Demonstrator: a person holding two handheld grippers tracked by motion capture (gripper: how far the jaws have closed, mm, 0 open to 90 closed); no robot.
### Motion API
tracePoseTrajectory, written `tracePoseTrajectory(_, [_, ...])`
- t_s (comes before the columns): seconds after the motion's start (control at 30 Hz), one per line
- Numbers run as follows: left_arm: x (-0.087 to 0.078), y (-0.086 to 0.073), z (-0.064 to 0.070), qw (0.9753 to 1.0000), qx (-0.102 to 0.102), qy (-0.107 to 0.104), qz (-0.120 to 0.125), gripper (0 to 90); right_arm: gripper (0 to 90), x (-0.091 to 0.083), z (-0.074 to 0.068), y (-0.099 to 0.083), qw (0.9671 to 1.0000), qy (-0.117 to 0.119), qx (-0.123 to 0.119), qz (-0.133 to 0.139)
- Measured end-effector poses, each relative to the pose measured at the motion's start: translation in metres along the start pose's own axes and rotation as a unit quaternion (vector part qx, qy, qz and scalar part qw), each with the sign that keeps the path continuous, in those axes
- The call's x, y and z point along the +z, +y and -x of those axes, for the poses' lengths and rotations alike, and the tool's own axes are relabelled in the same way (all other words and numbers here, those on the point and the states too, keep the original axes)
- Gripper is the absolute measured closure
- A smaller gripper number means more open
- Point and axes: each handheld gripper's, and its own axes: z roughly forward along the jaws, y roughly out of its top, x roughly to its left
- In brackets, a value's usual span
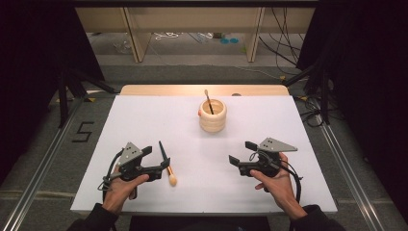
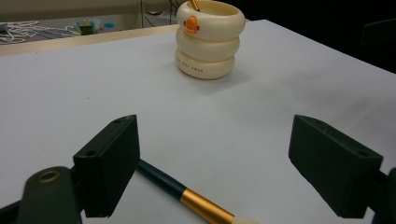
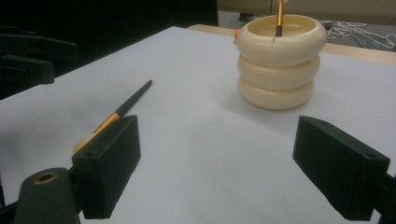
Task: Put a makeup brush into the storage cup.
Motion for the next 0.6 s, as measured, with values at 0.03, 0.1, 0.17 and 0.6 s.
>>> tracePoseTrajectory(0.03, [0.001, 0.0, 0.0, 1.0, 0.001, -0.004, -0.001, 16.4, 15.7, 0.0, 0.0, 0.0, 1.0, -0.004, -0.001, 0.002])
tracePoseTrajectory(0.1, [0.001, 0.0, 0.001, 1.0, 0.003, -0.004, -0.005, 16.2, 15.7, 0.0, 0.0, 0.0, 1.0, -0.003, 0.0, 0.0])
tracePoseTrajectory(0.17, [0.0, 0.002, -0.001, 0.9998, 0.012, -0.012, -0.009, 16.1, 15.8, 0.0, 0.0, 0.0, 1.0, -0.002, 0.0, -0.001])
tracePoseTrajectory(0.6, [0.01, 0.01, -0.01, 0.9944, 0.074, -0.053, -0.054, 16.7, 15.9, 0.001, 0.0, 0.001, 1.0, -0.005, -0.006, -0.002])
